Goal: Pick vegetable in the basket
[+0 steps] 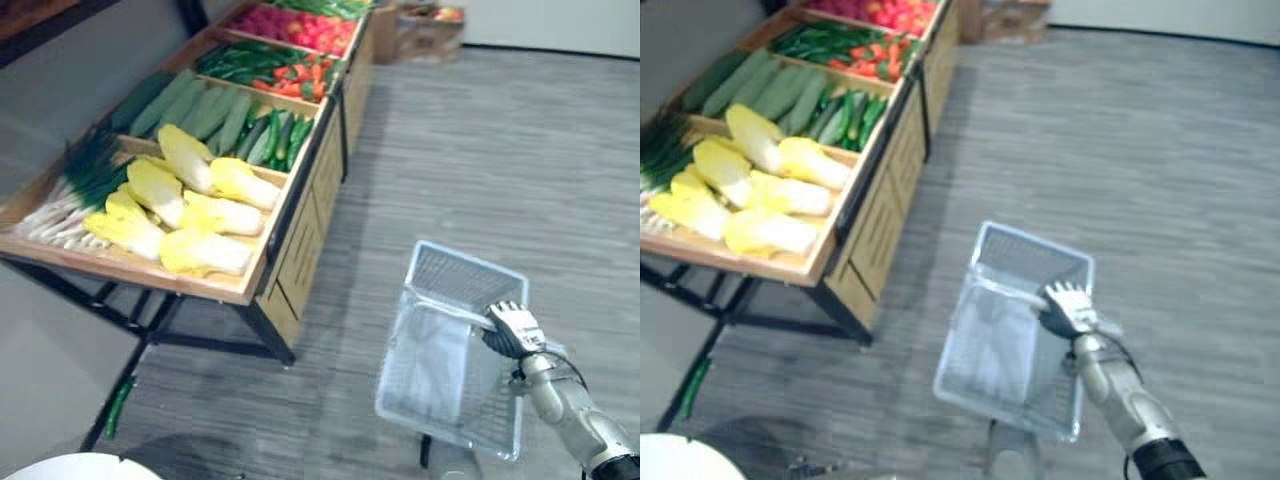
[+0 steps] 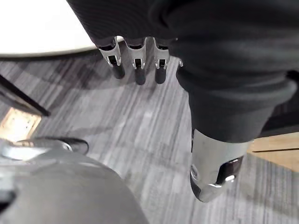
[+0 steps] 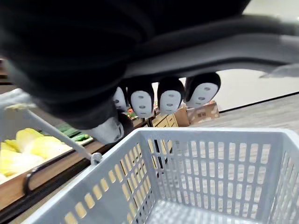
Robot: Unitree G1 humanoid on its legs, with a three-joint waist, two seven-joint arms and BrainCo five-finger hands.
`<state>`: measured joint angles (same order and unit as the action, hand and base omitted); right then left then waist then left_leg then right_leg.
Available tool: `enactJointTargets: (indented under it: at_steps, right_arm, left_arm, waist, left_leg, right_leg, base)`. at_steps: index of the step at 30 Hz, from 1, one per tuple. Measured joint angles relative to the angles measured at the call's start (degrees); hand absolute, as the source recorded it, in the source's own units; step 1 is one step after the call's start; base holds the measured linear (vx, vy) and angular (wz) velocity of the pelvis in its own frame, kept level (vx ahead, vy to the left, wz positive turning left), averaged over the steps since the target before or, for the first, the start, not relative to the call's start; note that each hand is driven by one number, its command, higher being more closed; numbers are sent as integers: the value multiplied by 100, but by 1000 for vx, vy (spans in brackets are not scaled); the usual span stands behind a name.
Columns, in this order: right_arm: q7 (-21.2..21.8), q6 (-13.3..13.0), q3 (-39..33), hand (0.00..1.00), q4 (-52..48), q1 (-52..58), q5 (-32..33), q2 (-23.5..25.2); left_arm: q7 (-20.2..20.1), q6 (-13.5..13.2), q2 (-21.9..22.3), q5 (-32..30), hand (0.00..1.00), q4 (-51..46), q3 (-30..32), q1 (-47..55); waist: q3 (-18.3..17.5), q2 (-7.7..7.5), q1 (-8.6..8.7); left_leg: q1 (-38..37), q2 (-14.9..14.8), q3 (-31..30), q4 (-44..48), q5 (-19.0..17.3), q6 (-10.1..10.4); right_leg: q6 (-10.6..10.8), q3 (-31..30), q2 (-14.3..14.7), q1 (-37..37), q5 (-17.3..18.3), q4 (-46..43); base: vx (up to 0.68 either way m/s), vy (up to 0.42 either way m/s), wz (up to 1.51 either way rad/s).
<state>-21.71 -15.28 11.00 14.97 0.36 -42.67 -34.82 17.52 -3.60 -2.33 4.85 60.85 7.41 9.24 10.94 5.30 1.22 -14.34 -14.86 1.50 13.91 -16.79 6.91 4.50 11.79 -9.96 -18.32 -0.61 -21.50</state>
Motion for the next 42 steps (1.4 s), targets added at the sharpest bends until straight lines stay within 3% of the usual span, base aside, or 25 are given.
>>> enactJointTargets:
  at_steps: [2, 3, 5, 8, 12, 13, 14, 15, 17, 19, 20, 21, 23, 24, 26, 28, 30, 32, 33, 34, 36, 37, 39, 41, 42]
  right_arm:
    - [14, 18, 1, 100, 10, -15, 10, -8]
    - [10, 24, 2, 100, 9, 3, 26, -45]
    - [5, 34, -39, 100, 6, 4, 29, -85]
    - [-67, 28, -245, 100, -125, 228, 96, -9]
    - [-78, 34, -561, 100, -235, 692, 109, 112]
    - [-77, 70, -704, 100, -240, 859, 108, 82]
    - [-77, 78, -739, 100, -251, 897, 106, 57]
    - [-69, 127, -791, 100, -218, 961, 102, 207]
    - [-66, 107, -768, 100, -227, 966, 96, 213]
    - [-66, 72, -749, 100, -163, 853, 69, 211]
    - [-71, 43, -625, 100, 16, 737, 51, 208]
    - [-72, -10, -546, 100, 193, 623, 45, 260]
    - [-111, -35, -533, 100, 391, 602, 33, 351]
    - [-166, -39, -534, 100, 432, 672, 33, 359]
    - [-339, -30, -538, 100, 448, 695, 18, 364]
    - [-438, -12, -547, 100, 558, 692, -9, 365]
    - [-515, 28, -634, 100, 786, 693, -7, 371]
    - [-542, 154, -967, 100, 926, 744, -6, 476]
    - [-544, 191, -1041, 100, 926, 777, -6, 481]
    - [-551, 260, -1111, 100, 957, 795, -1, 489]
    - [-556, 263, -1118, 100, 1043, 790, 2, 598]
    - [-561, 259, -1118, 100, 1086, 775, 6, 657]
    - [-565, 247, -1126, 100, 1148, 757, 48, 649]
    - [-562, 252, -1131, 100, 1282, 798, 45, 646]
    - [-562, 261, -1171, 100, 1289, 886, 41, 636]
  left_arm:
    - [21, -7, 4, 9, 0, -8, 90, 0]
    - [58, -7, -12, 64, 0, -20, 149, 16]
    - [87, -8, -29, 73, 0, -51, 176, 11]
    - [165, -8, -58, 61, 0, -119, 189, 35]
    - [175, 3, -110, 46, 0, -217, 174, 97]
    - [175, 4, -94, 16, 0, -216, 122, 164]
    - [174, 4, -50, -8, 0, -216, 105, 189]
    - [155, 17, -148, -98, 0, -208, 103, 170]
    - [146, 17, -268, -122, 0, -264, 96, 156]
    - [154, 45, -271, -123, 0, -199, 103, 158]
    - [182, 51, -254, -124, 0, -124, 105, 187]
    - [226, 70, -235, -123, 0, -69, 102, 257]
    - [273, 127, -231, -123, 0, -7, 10, 338]
    - [302, 162, -248, -122, 0, 27, -229, 340]
    - [381, 166, -286, -120, 0, 68, -365, 322]
    - [433, 172, -292, -106, 0, 66, -346, 297]
    - [468, 166, -318, -84, 0, 53, -321, 211]
    - [469, 163, -355, -40, 0, -3, -332, 47]
    - [470, 162, -364, -40, 0, -40, -332, 10]
    - [471, 155, -407, 0, 0, -84, -334, -34]
    - [474, 153, -511, 185, 0, -169, -310, -35]
    - [472, 146, -512, 211, 0, -164, -254, -3]
    - [485, 133, -406, 404, 0, -143, -240, 6]
    - [503, 121, -285, 404, 0, -166, -177, 50]
    - [508, 106, -261, 405, 0, -185, -77, 87]
  waist:
    - [16, -25, 20]
    - [97, -154, 31]
    - [121, -195, -42]
    - [104, -352, -162]
    - [132, -424, -171]
    - [105, -374, -160]
    - [73, -306, -154]
    - [34, -416, -129]
    - [39, -701, -183]
    - [37, -717, -261]
    - [20, -686, -309]
    - [43, -690, -318]
    - [17, -578, -263]
    - [10, -538, -140]
    - [9, -510, -45]
    - [25, -498, 19]
    - [52, -555, 16]
    - [47, -616, 30]
    - [44, -635, 24]
    - [38, -713, 21]
    - [18, -939, -9]
    - [-20, -984, -33]
    - [-18, -708, 18]
    - [-12, -556, 10]
    - [-10, -546, 31]
  left_leg:
    - [367, -37, -59, 802, 518, -264]
    - [840, -124, -25, 1905, 1498, -553]
    - [1276, -310, 446, 3091, 1128, -544]
    - [1955, -309, 1525, 3613, 611, -695]
    - [2635, 23, 2955, 2387, 506, -825]
    - [2667, 366, 3407, 1011, 1194, -932]
    - [2665, 413, 3410, 744, 1466, -1021]
    - [2558, 715, 3458, 394, 1350, -1529]
    - [2528, 1131, 3377, 99, 1350, -1554]
    - [2406, 1247, 3396, 2, 1292, -1629]
    - [2128, 1357, 3402, -242, 1279, -1621]
    - [1785, 1428, 3383, -508, 1121, -1395]
    - [1266, 1520, 3221, -873, 1065, -1293]
    - [1040, 1535, 3018, -1002, 1055, -1280]
    - [886, 1537, 2810, -1119, 1043, -1257]
    - [781, 1525, 2612, -1123, 1074, -1219]
    - [780, 1505, 2346, -1001, 1070, -1190]
    - [944, 1474, 1867, -868, 1045, -1068]
    - [1017, 1469, 1759, -842, 1039, -1020]
    - [1122, 1476, 1521, -767, 1040, -895]
    - [1188, 1493, 1273, -743, 1063, -678]
    - [1309, 1409, 1134, -666, 1041, -522]
    - [1486, 1022, 852, -615, 1126, -348]
    - [1341, 794, 904, -798, 1258, -201]
    - [1292, 665, 1281, -771, 1313, -161]
  right_leg:
    - [-88, 203, -10, 225, 222, -63]
    - [-170, 429, -70, 846, 379, 279]
    - [-215, 579, -34, 1634, 423, 820]
    - [-108, 858, -157, 2602, 647, 1472]
    - [270, 1465, -333, 3244, 907, 1606]
    - [561, 1656, -323, 3505, 1127, 1605]
    - [596, 1690, -271, 3535, 1153, 1611]
    - [695, 1807, -340, 3708, 1226, 1654]
    - [654, 1805, -559, 3672, 1124, 1660]
    - [713, 1710, -652, 3698, 887, 1579]
    - [715, 1573, -751, 3694, 712, 1271]
    - [669, 1424, -918, 3536, 610, 470]
    - [253, 1103, -1269, 2960, 67, -1344]
    - [235, 701, -1328, 2401, 275, -2550]
    - [154, 589, -1333, 1732, 724, -3173]
    - [181, 638, -1349, 1384, 1009, -2736]
    - [159, 107, -1125, 1233, 1028, -1708]
    - [277, -1387, -594, 1252, 951, -223]
    - [392, -1577, -533, 1269, 878, 44]
    - [691, -1545, -549, 1311, 648, 437]
    - [663, -1176, -568, 1476, 52, 954]
    - [414, -823, -511, 1667, 271, 1291]
    - [427, -378, -148, 1868, 174, 1717]
    - [375, -141, 30, 2064, 203, 1755]
    - [221, 34, 41, 2195, 297, 1708]
  base:
    - [594, -361, 39]
    - [668, -354, 57]
    - [595, -309, 40]
    - [439, -206, 35]
    - [419, 29, 64]
    - [317, 136, 50]
    - [543, 252, 78]
    - [289, 138, 66]
    - [334, 187, 56]
    - [268, 174, 10]
    - [288, 206, -7]
    - [195, 158, -6]
    - [198, 118, 26]
    - [191, 48, 56]
    - [194, 25, 70]
    - [220, 3, 69]
    - [217, -80, 74]
    - [205, -186, 102]
    - [142, -282, 103]
    - [71, -232, 93]
    - [106, -396, 74]
    - [93, -421, 45]
    - [113, -399, 56]
    - [81, -297, 56]
    - [36, -218, 59]
